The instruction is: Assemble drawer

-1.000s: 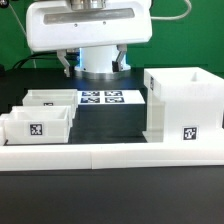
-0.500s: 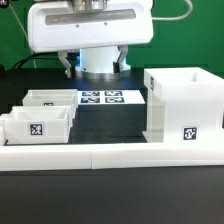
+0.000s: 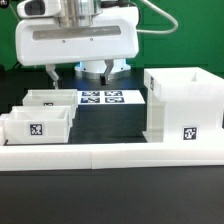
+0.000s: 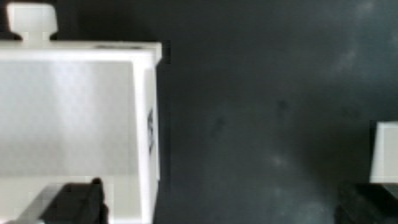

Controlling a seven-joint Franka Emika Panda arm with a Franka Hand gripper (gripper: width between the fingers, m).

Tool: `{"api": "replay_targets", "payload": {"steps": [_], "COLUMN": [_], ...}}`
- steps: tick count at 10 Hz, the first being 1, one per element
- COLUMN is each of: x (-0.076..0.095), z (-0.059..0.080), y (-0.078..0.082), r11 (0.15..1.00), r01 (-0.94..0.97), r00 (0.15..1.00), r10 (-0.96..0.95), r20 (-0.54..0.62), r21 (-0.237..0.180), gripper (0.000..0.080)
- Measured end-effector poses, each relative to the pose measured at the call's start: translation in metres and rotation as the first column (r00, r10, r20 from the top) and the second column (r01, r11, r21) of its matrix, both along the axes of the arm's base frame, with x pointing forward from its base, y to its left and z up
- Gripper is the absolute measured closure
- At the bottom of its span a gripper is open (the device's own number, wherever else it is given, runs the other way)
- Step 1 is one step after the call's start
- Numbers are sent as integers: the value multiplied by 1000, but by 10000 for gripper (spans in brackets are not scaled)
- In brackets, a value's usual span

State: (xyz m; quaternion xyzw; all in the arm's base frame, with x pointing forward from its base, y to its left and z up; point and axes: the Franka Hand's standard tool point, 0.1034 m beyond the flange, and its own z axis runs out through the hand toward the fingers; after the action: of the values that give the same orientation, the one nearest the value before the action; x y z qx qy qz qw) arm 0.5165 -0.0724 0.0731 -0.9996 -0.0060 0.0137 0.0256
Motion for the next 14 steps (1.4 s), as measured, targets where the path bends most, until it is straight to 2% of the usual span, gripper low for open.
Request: {"api": "replay_targets", "payload": {"steps": [5,9,13,14], "x": [-10,-13,-14,-13], "z": [-41,-61,-66,-66], "y": [-21,-23,-22,-21], "r11": [1000,1000,999,999], "r01": [-15,-15,-18,-18], "r00": [1000,1000,1000,1000], "r10": [15,14,17,17], "r20": [-19,-27,-19,-15], "r21": [-14,-25,-30,-31], "gripper": [151,151,151,197]}}
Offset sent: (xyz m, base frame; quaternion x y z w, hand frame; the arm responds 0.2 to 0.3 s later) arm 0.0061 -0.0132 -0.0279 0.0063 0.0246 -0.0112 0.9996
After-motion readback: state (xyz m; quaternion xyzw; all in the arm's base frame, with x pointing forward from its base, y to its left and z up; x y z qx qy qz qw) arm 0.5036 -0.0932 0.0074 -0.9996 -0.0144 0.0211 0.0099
